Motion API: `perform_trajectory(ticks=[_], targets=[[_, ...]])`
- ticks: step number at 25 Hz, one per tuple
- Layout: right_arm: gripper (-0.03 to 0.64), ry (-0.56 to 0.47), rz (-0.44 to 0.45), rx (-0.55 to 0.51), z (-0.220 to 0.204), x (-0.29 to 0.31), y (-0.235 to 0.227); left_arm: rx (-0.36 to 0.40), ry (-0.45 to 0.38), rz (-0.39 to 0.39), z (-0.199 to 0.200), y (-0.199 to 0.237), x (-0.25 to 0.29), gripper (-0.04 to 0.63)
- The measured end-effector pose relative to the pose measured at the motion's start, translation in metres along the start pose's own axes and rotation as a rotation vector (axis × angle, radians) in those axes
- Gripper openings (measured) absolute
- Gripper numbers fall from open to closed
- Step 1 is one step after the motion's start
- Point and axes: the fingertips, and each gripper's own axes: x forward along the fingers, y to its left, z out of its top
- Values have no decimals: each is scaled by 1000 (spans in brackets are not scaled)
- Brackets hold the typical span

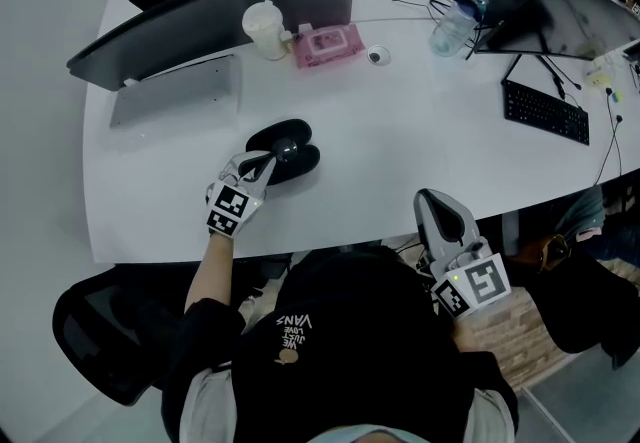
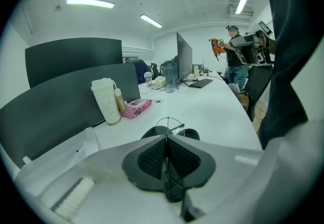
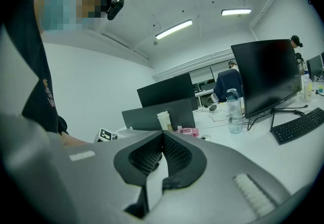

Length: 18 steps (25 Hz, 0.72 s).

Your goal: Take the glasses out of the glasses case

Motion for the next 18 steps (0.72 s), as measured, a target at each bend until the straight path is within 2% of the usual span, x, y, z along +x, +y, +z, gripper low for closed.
perform_trajectory(ticks=[18], targets=[[-2, 0, 88, -16, 1, 4, 11, -4, -107, 133, 38, 7, -51, 8]])
